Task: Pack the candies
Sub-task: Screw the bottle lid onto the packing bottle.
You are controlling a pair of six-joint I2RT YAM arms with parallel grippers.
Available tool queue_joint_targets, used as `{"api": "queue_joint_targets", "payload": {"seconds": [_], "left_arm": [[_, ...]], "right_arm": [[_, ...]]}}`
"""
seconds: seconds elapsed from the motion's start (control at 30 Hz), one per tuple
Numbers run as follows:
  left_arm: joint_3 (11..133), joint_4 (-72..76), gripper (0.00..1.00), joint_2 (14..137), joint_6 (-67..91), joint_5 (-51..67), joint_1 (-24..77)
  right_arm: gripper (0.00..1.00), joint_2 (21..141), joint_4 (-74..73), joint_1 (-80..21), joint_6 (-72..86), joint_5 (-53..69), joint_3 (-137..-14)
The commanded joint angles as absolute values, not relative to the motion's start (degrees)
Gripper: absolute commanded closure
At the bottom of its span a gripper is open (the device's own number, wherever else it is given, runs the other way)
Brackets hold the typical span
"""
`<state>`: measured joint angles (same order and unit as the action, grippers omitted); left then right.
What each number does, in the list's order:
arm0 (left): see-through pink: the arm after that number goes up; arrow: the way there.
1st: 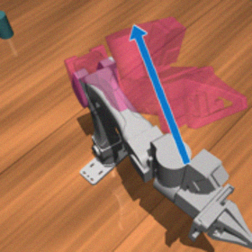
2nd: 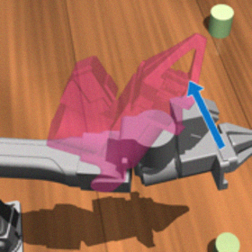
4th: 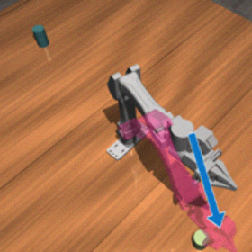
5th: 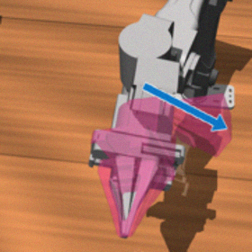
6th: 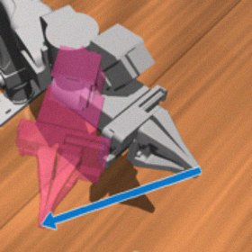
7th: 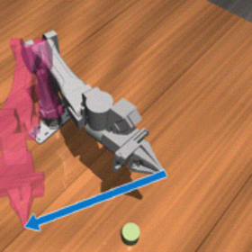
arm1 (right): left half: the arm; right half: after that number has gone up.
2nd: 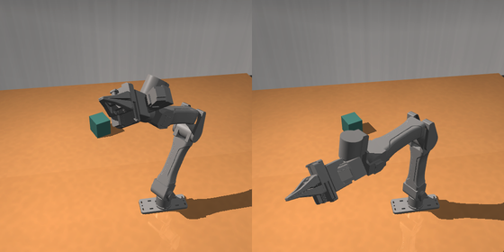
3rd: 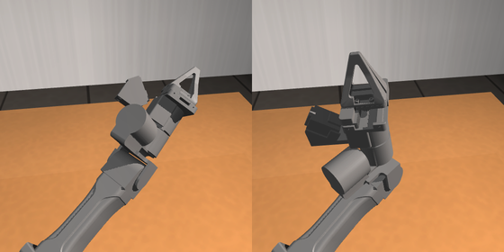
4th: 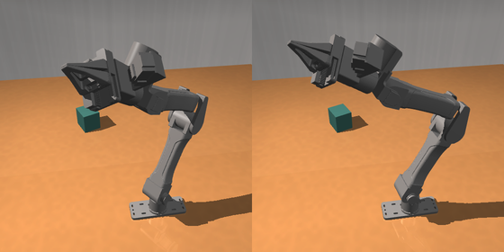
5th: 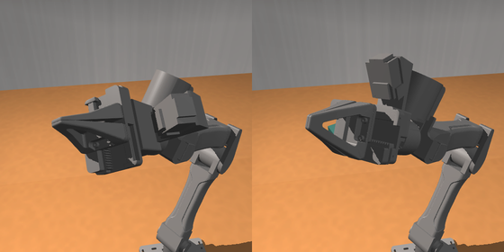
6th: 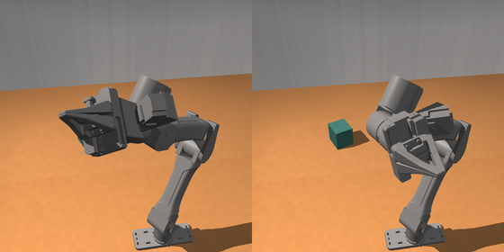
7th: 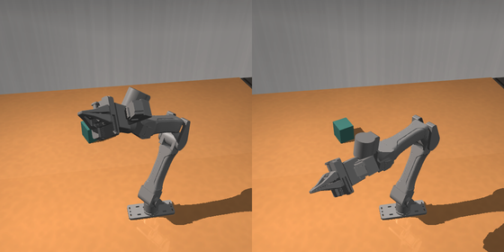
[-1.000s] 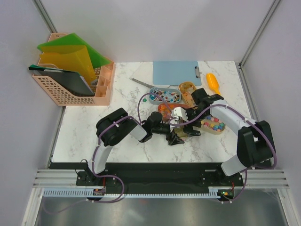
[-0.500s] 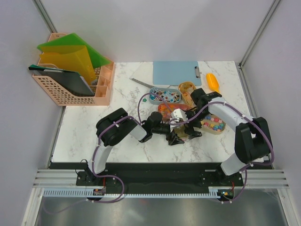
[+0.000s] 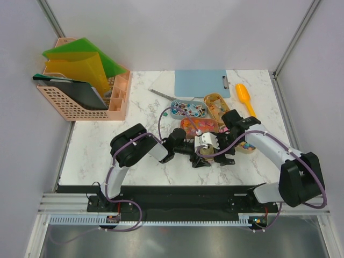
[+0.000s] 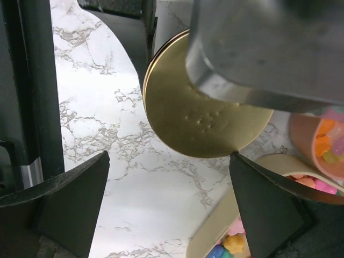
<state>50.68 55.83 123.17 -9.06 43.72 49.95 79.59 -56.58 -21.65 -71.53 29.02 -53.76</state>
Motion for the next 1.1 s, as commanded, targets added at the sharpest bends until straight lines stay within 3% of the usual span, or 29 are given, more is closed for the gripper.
{"api": "queue_joint_targets", "payload": {"seconds": [0.0,0.63,1.07], "left_arm": [[49.83,45.0,0.98,127.0,-6.24,37.7,48.87],[49.83,45.44,0.98,127.62,-6.59,37.62,48.87],[48.52,45.7,0.98,129.64,-10.54,34.72,48.96]], "right_arm": [[0.02,78.49,-64.34,-24.78,-66.11,36.47,-49.93],[0.02,70.31,-62.06,-22.78,-57.66,31.47,-51.94],[0.02,84.89,-51.32,-18.28,-70.48,36.29,-62.57]]}}
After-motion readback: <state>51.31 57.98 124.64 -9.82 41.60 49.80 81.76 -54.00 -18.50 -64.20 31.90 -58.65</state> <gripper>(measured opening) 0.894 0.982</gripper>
